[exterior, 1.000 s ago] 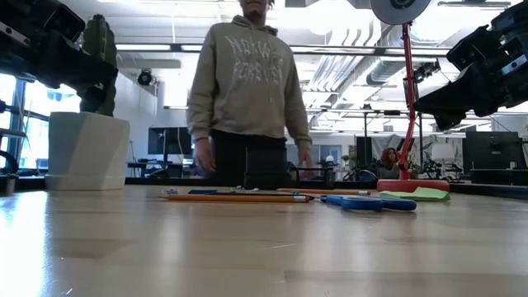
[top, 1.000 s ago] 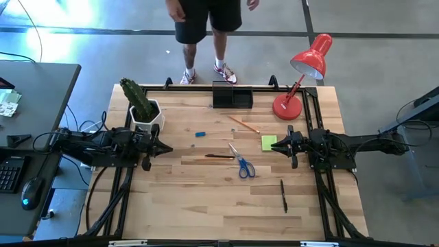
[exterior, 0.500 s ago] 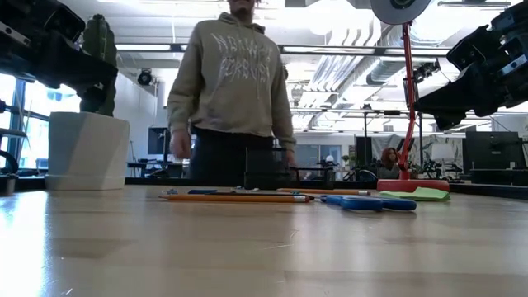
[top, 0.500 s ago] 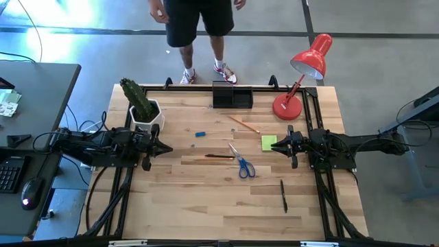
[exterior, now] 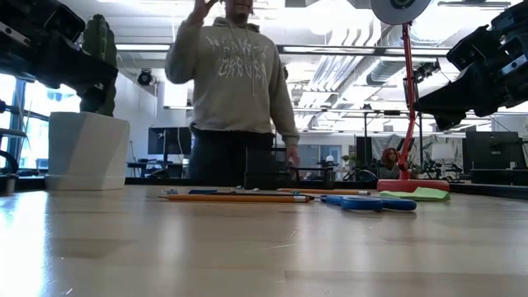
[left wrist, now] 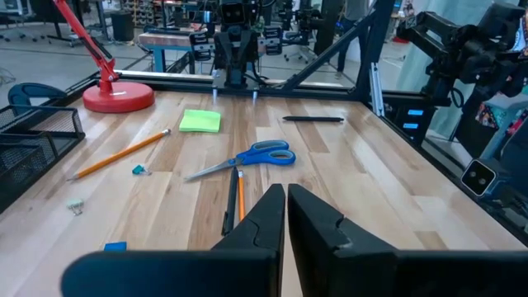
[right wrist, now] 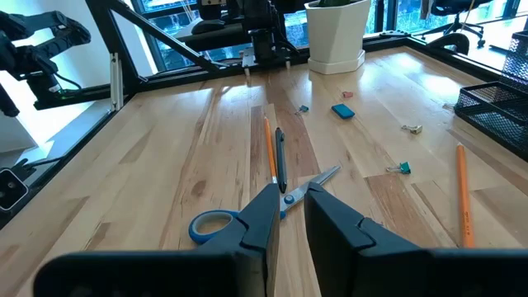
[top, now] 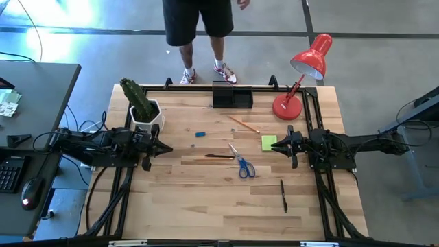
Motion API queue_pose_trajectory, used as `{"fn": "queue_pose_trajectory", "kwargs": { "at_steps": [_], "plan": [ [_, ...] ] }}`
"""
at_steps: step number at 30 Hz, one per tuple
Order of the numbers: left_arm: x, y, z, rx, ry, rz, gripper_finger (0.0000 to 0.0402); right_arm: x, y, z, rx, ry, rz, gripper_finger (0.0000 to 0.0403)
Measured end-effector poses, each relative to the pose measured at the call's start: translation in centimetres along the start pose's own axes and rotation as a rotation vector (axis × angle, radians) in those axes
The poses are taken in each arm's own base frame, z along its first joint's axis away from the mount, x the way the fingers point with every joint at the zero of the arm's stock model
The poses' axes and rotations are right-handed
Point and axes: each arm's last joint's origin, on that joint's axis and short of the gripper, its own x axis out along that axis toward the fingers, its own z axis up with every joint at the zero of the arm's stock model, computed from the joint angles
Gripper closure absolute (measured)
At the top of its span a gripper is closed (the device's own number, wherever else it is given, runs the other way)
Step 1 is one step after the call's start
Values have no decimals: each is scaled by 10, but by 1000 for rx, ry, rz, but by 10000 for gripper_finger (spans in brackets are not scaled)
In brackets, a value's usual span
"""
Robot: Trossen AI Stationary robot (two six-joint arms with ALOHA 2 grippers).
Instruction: Pick and place office supplies into organizer
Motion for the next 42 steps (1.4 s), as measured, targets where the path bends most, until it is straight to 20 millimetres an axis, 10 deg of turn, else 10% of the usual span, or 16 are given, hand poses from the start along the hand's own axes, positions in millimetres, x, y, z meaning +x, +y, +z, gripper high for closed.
{"fn": "queue_pose_trajectory", "kwargs": {
  "at_steps": [42],
  "plan": [
    [0,0,0,0,0,0,389,0,0,0,0,0,0,350]
  ]
}}
